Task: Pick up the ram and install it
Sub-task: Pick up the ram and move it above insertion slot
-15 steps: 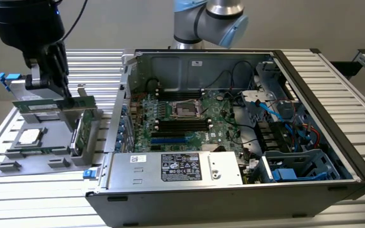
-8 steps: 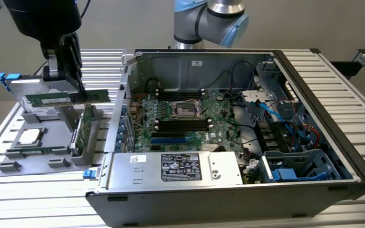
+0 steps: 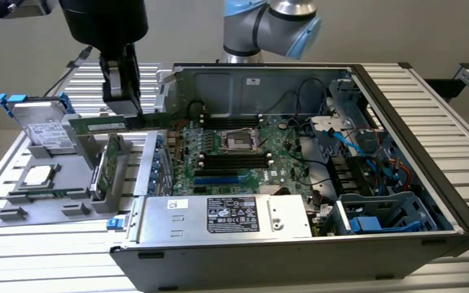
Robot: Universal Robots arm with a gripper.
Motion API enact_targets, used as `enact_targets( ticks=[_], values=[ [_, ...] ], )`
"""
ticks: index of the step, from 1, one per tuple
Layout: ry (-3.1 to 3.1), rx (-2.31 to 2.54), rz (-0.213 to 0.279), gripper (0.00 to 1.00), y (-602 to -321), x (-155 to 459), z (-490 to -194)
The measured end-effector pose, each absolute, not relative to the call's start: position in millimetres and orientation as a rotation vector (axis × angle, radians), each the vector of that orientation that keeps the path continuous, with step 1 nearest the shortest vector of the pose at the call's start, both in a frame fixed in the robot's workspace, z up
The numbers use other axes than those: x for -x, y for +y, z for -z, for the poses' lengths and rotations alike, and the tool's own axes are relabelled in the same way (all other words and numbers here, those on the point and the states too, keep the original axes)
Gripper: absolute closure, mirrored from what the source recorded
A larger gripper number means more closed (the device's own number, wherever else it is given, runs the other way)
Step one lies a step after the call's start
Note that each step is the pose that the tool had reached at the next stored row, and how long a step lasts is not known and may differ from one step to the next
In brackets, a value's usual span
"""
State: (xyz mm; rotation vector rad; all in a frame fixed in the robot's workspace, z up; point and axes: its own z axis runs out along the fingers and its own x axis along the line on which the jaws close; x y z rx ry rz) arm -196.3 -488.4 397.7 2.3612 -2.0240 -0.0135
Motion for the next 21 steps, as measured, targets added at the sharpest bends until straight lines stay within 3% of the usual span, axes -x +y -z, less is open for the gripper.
enact_targets(
  ticks=[21],
  values=[
    [-2.022, -2.362, 0.015, 0.86, -487, 101, -398]
  ],
)
